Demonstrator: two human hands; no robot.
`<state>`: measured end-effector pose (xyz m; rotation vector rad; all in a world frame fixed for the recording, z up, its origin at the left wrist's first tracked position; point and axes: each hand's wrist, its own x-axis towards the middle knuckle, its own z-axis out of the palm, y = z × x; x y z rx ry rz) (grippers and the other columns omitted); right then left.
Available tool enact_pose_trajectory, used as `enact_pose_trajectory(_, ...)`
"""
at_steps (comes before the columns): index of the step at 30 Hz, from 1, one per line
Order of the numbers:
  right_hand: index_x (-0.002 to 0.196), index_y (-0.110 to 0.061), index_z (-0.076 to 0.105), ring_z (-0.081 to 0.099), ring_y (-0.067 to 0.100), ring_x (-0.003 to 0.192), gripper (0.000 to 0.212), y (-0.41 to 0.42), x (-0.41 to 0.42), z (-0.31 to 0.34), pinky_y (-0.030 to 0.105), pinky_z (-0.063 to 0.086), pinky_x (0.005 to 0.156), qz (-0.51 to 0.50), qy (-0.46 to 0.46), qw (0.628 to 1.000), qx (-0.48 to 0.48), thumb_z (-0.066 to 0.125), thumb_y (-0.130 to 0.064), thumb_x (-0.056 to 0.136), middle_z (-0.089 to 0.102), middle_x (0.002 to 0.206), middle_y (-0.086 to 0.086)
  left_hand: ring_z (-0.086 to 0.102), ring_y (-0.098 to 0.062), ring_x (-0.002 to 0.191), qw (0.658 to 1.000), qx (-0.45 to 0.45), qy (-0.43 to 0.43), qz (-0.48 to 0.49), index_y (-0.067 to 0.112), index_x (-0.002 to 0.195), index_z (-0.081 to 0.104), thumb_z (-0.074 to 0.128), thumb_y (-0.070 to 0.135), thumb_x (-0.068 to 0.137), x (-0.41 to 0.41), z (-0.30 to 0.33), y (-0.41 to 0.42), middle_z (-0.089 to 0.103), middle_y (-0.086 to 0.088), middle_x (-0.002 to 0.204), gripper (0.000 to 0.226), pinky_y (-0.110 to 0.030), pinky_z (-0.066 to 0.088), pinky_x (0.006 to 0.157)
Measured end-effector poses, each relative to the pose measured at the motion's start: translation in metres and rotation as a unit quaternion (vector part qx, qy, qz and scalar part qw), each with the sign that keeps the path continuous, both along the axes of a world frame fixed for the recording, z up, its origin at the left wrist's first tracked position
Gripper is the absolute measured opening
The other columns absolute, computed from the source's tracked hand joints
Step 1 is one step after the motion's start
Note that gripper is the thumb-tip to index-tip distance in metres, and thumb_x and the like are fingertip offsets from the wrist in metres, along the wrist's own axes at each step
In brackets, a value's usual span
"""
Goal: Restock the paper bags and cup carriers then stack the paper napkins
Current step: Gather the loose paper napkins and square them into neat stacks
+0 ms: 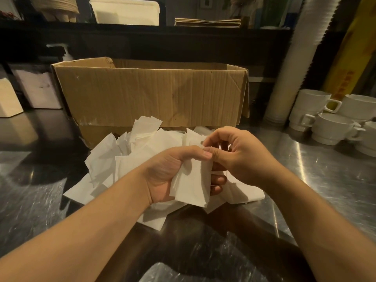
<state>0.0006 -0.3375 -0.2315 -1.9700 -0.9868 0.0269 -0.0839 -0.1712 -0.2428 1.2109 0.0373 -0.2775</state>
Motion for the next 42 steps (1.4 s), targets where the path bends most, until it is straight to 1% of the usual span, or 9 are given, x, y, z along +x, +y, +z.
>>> enact_pose_trajectory(8,0.118,-0.042,0.062,0.057,-0.001,0.108,0.022,-0.001,0.003,-0.001,0.018,0.053,0.083,-0.025,-0.051,0.997,0.059,0.064,-0.035,0.097,0.059,0.116,-0.024,0.075,-0.033,0.086,0.999,-0.012,0.001,-0.031,0.015,0.122,0.066,0.070,0.017,0.076,-0.002,0.003,-0.005,0.076,-0.018,0.098,0.046,-0.046,0.063,0.078)
enact_pose_trajectory(11,0.114,-0.039,0.068,0.062,0.002,0.101,0.018,-0.001,0.001,-0.002,0.016,0.058,0.070,0.000,-0.010,0.999,0.039,0.062,-0.032,0.099,0.063,0.106,-0.027,0.074,-0.030,0.083,1.000,-0.010,0.008,-0.022,0.020,0.125,0.062,0.070,0.020,0.074,-0.003,0.004,-0.004,0.075,-0.016,0.096,0.051,-0.044,0.063,0.075)
enact_pose_trajectory(17,0.118,-0.034,0.072,0.066,0.012,0.106,0.022,-0.001,0.002,-0.002,0.031,0.063,0.077,0.010,0.009,1.000,0.013,0.059,-0.030,0.100,0.066,0.114,-0.015,0.071,-0.039,0.101,1.000,0.005,0.029,-0.008,0.021,0.135,0.061,0.080,0.030,0.074,0.001,0.001,0.000,0.071,-0.019,0.109,0.064,-0.057,0.055,0.093)
enact_pose_trajectory(21,0.112,-0.034,0.069,0.066,-0.001,0.094,0.018,-0.006,0.008,0.001,0.010,0.053,0.072,-0.036,0.031,0.993,0.106,0.058,-0.024,0.102,0.069,0.105,-0.016,0.063,-0.029,0.091,0.990,-0.107,0.046,-0.080,0.010,0.132,0.063,0.088,0.031,0.072,0.001,0.001,0.003,0.063,-0.017,0.114,0.068,-0.046,0.051,0.090)
enact_pose_trajectory(24,0.110,-0.027,0.069,0.065,0.005,0.093,0.015,-0.011,0.021,0.000,0.017,0.054,0.074,-0.148,0.049,0.975,0.158,0.057,-0.021,0.103,0.070,0.101,-0.011,0.061,-0.027,0.085,0.982,-0.172,0.046,-0.063,0.005,0.126,0.062,0.082,0.026,0.077,0.002,0.003,0.004,0.063,-0.015,0.107,0.057,-0.044,0.051,0.091)
enact_pose_trajectory(30,0.121,-0.025,0.064,0.062,0.016,0.101,0.022,-0.008,0.043,-0.017,0.028,0.054,0.078,-0.231,0.093,0.968,0.017,0.065,-0.029,0.099,0.066,0.110,-0.006,0.056,-0.025,0.073,0.975,-0.204,0.079,0.044,0.008,0.132,0.055,0.064,0.042,0.086,0.007,0.005,0.007,0.061,-0.014,0.101,0.058,-0.040,0.051,0.077)
enact_pose_trajectory(33,0.133,-0.033,0.058,0.057,0.025,0.116,0.041,-0.003,0.048,-0.023,0.046,0.053,0.098,-0.236,0.047,0.966,-0.092,0.067,-0.044,0.095,0.059,0.133,-0.002,0.051,-0.021,0.069,0.970,-0.228,0.079,0.043,0.011,0.127,0.053,0.064,0.038,0.084,0.006,0.005,0.006,0.061,-0.011,0.095,0.052,-0.034,0.044,0.076)
enact_pose_trajectory(36,0.145,-0.041,0.047,0.039,0.029,0.139,0.051,0.001,0.045,-0.020,0.055,0.030,0.119,-0.221,0.024,0.957,-0.185,0.062,-0.048,0.097,0.045,0.152,-0.006,0.053,-0.022,0.071,0.969,-0.229,0.081,0.053,0.011,0.123,0.054,0.059,0.039,0.089,0.006,0.005,0.006,0.062,-0.009,0.095,0.045,-0.036,0.044,0.076)
enact_pose_trajectory(42,0.136,-0.043,0.051,0.033,0.025,0.133,0.043,0.005,0.040,-0.018,0.050,0.026,0.115,-0.208,-0.011,0.966,-0.153,0.063,-0.050,0.096,0.049,0.143,-0.009,0.054,-0.022,0.073,0.972,-0.211,0.084,0.065,0.011,0.123,0.057,0.059,0.040,0.088,0.006,0.004,0.005,0.062,-0.009,0.095,0.045,-0.036,0.045,0.075)
